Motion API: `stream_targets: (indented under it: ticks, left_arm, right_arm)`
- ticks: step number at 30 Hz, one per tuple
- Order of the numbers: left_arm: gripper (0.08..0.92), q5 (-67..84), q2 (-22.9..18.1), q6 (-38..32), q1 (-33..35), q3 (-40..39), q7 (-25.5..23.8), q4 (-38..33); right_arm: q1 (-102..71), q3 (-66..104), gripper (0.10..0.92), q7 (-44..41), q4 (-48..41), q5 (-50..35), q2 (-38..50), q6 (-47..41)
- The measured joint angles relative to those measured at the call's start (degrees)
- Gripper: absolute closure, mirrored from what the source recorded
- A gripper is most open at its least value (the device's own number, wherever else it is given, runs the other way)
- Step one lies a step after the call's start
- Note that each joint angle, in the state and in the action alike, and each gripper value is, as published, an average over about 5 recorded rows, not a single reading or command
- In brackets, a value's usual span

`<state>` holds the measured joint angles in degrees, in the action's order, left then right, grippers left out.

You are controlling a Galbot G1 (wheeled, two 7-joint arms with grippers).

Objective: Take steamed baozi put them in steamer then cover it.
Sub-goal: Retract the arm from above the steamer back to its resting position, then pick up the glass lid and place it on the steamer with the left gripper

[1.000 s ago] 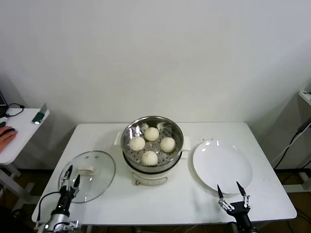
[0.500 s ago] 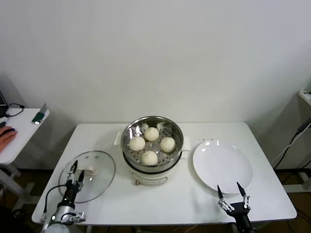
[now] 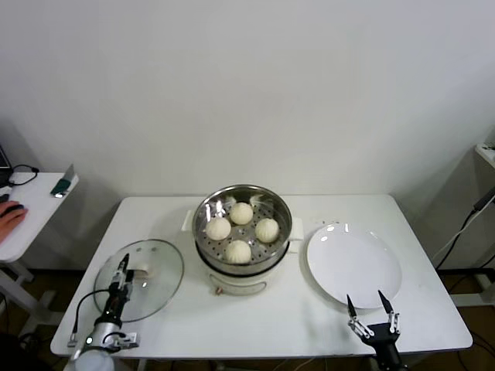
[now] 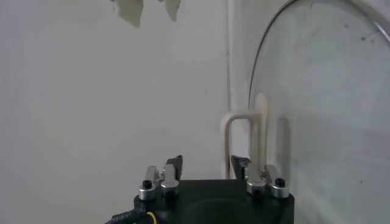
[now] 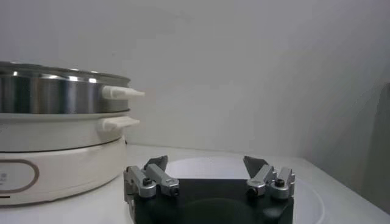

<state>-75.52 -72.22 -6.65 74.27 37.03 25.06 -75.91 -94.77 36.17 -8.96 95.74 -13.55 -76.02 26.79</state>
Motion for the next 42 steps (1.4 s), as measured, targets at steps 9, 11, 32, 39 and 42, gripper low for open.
stream_targets:
  ticks: [9,11,32,39,42]
  left_arm:
    - [0.701,-1.3,0.3,-0.4,-0.3,-0.1,-0.4,0.4]
    - [0.761,-1.4,0.5,-0.5,-0.3,-0.1,-0.5,0.5]
    - [0.866,6.6,4.6,7.0,4.6,-0.7,-5.5,-12.9]
    - [0.866,12.3,8.1,18.4,6.0,-0.7,-14.4,-25.8]
    - [0.866,13.9,9.8,23.2,5.8,-1.4,-18.4,-31.0]
  right_arm:
    - [-0.1,0.0,0.203,-0.1,0.4,0.4,-0.2,0.1]
    - [-0.2,0.0,0.203,-0.2,0.5,0.5,-0.2,0.1]
    - [0.0,1.1,0.203,0.7,1.5,2.4,0.1,-0.8]
    - [0.1,1.1,0.203,1.7,1.4,3.6,0.0,-1.9]
    - [0.0,1.1,0.203,2.0,1.4,4.0,-0.1,-2.1]
